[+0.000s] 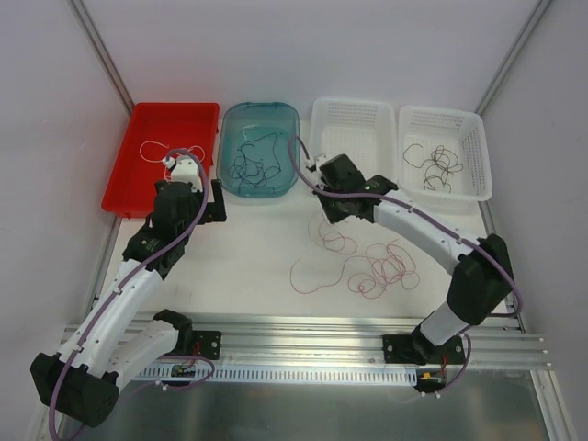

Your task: Untangle the cables

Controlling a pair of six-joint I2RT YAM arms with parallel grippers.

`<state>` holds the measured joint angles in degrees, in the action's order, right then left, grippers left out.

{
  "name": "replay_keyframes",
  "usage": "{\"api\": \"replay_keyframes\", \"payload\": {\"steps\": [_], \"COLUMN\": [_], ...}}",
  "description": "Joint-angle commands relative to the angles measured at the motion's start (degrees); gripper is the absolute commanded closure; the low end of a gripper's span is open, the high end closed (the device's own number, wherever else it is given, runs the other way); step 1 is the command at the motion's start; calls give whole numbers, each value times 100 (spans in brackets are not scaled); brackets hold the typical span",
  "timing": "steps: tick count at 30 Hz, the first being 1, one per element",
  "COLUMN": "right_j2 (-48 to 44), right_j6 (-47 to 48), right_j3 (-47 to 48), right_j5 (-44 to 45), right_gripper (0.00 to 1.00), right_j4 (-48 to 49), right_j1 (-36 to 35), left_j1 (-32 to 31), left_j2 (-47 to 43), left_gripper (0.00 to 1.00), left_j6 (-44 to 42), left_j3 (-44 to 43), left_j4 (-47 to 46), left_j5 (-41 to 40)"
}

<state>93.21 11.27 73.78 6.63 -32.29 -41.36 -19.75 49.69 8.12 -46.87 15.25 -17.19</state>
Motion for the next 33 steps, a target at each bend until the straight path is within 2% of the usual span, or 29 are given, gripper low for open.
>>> {"api": "replay_keyframes", "payload": {"steps": [1, 9, 13, 22, 25, 33], "right_j2": [-733, -542, -348, 135, 575, 1778], "right_j6": [314, 701, 745, 447, 403, 253], "right_j3": [988, 3324, 4292, 4803, 5076, 4919], "right_j5": [399, 717, 506, -214, -399, -514], "right_gripper": [99, 99, 99, 99, 99, 98], "right_j4": [-373, -840, -578, 399, 452, 549], "right_j1": [23, 471, 752, 1701, 1965, 2343], "left_j1": [68, 68, 68, 68, 68, 68], "left_j2": [23, 32, 41, 58, 67, 111], "left_gripper": [1, 1, 1, 1, 1, 1], "left_j6": [-47, -30, -30, -21, -21, -30], "left_j3": [55, 64, 55, 64, 55, 64], "left_j4": [-232, -233, -233, -241, -241, -259], "left_j5": [-65, -39, -12, -4, 14, 5]}}
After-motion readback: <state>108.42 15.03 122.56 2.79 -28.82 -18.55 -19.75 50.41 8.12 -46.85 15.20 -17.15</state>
